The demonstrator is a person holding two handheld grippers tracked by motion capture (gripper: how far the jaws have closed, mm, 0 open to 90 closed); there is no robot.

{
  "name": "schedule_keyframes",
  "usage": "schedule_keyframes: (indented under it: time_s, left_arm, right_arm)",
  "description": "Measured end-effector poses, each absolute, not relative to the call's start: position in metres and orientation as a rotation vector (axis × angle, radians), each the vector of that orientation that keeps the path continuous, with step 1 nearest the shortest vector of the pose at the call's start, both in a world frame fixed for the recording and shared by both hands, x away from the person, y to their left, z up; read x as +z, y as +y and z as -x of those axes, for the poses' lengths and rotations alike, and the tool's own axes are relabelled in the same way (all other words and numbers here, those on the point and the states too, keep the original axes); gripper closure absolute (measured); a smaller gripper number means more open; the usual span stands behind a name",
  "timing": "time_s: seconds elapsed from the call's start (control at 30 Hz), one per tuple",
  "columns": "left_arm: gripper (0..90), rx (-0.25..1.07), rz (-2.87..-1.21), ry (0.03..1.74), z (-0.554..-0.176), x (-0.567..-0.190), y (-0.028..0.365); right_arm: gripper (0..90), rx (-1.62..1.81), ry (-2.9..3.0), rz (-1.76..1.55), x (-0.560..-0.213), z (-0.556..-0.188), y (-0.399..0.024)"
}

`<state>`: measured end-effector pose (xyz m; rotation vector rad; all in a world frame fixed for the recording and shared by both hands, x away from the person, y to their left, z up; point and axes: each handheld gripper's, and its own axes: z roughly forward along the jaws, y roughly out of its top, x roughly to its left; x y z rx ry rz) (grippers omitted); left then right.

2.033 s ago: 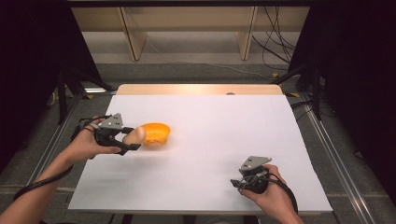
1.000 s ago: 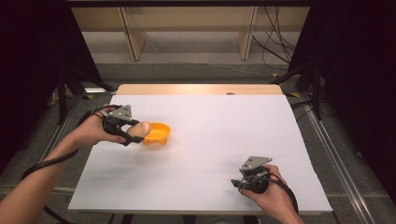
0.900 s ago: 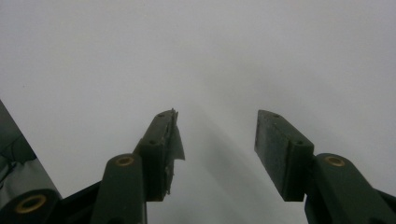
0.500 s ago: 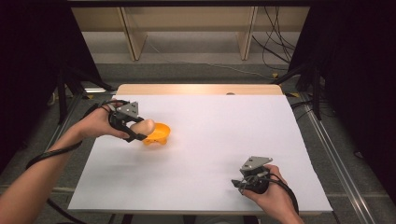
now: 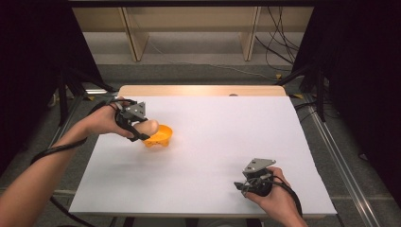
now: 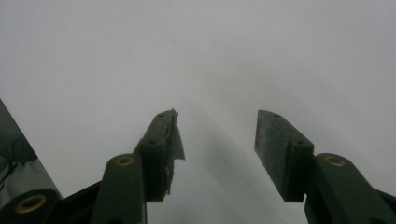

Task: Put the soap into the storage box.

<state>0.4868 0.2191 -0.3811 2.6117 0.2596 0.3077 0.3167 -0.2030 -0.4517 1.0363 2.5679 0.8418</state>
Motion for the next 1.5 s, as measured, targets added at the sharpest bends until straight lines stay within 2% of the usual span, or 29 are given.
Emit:
schedule_keyframes:
  time_s: [1.0, 1.07, 1.5]
  left_arm:
    - [31.6, 0.335, -2.67, 0.232, -0.501, -0.387, 0.208]
    - [31.6, 0.349, -2.706, 0.179, -0.503, -0.386, 0.208]
    - [31.6, 0.322, -2.702, 0.182, -0.507, -0.395, 0.204]
  right_arm:
    - [49.7, 0.869, 2.539, -1.017, -0.453, -0.316, -0.203]
    - [49.6, 0.862, 2.545, -1.025, -0.452, -0.316, -0.203]
    - [49.6, 0.851, 2.559, -1.011, -0.452, -0.316, -0.204]
